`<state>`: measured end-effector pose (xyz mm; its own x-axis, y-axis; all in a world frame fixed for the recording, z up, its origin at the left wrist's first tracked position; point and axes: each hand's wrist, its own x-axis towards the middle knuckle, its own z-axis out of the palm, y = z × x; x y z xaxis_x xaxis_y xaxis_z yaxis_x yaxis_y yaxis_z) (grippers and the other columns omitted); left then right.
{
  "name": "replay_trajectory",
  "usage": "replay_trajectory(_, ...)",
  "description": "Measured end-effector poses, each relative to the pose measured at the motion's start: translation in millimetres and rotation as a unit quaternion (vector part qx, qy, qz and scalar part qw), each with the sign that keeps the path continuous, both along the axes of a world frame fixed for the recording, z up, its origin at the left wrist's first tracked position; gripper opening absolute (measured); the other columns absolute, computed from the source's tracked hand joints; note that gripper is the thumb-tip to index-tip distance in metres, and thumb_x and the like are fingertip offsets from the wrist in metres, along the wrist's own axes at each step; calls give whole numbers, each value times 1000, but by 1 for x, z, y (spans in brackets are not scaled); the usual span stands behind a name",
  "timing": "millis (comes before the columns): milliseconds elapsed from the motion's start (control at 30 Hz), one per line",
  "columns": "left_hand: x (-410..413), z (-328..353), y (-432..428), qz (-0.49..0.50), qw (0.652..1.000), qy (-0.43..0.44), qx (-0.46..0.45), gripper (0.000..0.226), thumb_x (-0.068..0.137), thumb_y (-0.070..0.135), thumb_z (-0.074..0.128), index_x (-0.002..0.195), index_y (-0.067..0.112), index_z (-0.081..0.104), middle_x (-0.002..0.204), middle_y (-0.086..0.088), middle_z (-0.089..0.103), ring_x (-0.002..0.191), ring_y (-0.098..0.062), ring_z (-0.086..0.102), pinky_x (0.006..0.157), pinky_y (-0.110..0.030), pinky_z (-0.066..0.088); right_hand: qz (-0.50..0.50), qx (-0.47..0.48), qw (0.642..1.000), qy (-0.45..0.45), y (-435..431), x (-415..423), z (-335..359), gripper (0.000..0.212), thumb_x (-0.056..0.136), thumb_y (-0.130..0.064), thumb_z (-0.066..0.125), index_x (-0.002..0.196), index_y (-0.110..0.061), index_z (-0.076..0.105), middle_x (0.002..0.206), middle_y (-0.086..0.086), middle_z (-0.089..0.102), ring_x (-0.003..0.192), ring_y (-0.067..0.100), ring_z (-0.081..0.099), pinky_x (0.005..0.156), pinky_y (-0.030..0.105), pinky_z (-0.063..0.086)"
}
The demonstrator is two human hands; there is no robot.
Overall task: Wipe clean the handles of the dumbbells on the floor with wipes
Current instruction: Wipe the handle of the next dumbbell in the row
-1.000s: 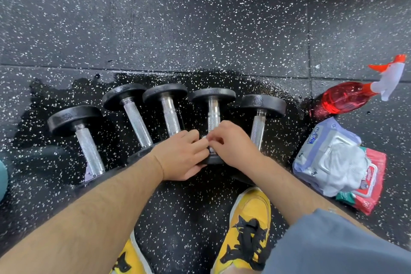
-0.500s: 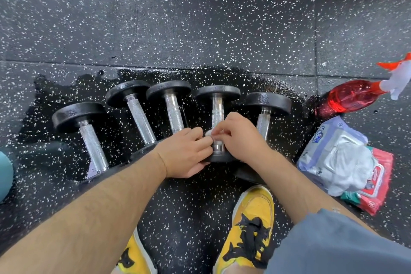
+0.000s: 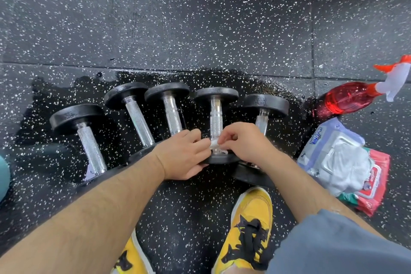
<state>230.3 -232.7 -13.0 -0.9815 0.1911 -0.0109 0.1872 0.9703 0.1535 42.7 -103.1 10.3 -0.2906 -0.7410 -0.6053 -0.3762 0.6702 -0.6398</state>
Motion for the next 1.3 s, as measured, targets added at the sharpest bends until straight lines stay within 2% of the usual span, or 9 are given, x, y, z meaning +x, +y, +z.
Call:
replay_trajectory(100,1,-2,0,3,1000,-4,1,31,90,44,66,92,14,59,88,0,49,79,-21,29,65,-37,47,8,2,1000,-23,0,2,3,12,85,-22,79,78,-31,76,85,-7,68,80,11,63,75,28,55)
replay_trajectory(267,0,-2,1,7,1000,-6,3,32,91,44,65,94,13,62,90,0,48,81,-21,31,65,-37,46,166,29,985,18,-16,13,6,18,98,-25,61,100,-32,78,71,-17,52,68,2,50,60,20,36)
replay_trajectory(433,0,0,1,10,1000,-5,3,31,91,45,66,94,15,58,90,1,49,80,-21,35,65,-35,43,183,83,979,-22,-12,-7,14,25,99,-24,58,92,-41,73,95,-15,60,90,8,58,78,24,44)
replay_trajectory(600,1,0,1,7,1000,-8,0,32,88,45,70,91,14,60,90,1,48,79,-21,37,62,-34,44,189,73,979,-16,-21,7,16,28,95,-20,55,86,-39,73,73,-16,61,71,2,56,65,24,45)
replay_trajectory(767,-1,3,1,3,1000,4,9,31,89,42,68,91,16,53,88,0,49,78,-22,37,62,-35,44,102,100,990,-11,-7,-10,17,18,88,-31,61,80,-24,75,87,0,73,83,22,68,72,36,56)
replay_trajectory(867,1,1,2,-1,1000,5,2,30,90,43,65,90,16,53,87,0,49,78,-22,34,62,-36,45,47,95,994,-2,-1,-6,13,21,88,-29,58,79,-18,72,84,3,73,69,16,63,62,31,52)
replay_trajectory(1000,0,-1,1,3,1000,-3,2,30,91,44,65,90,16,55,88,0,48,79,-21,33,64,-37,46,-148,-16,989,2,-13,1,10,21,88,-29,60,74,-16,69,76,2,70,63,10,54,61,29,47)
replay_trajectory(1133,1,0,1,1,1000,-3,-2,30,92,45,63,90,15,58,88,0,49,79,-22,35,64,-37,46,-154,-57,984,70,-30,11,5,35,87,-47,69,68,-18,64,64,-3,63,56,7,52,57,25,47)
replay_trajectory(1300,-1,2,1,4,1000,6,-9,30,90,45,64,86,16,58,85,1,48,78,-21,35,62,-34,43,-218,-3,974,62,-36,22,-3,50,81,-44,78,111,-17,49,95,-8,57,78,6,54,69,29,48)
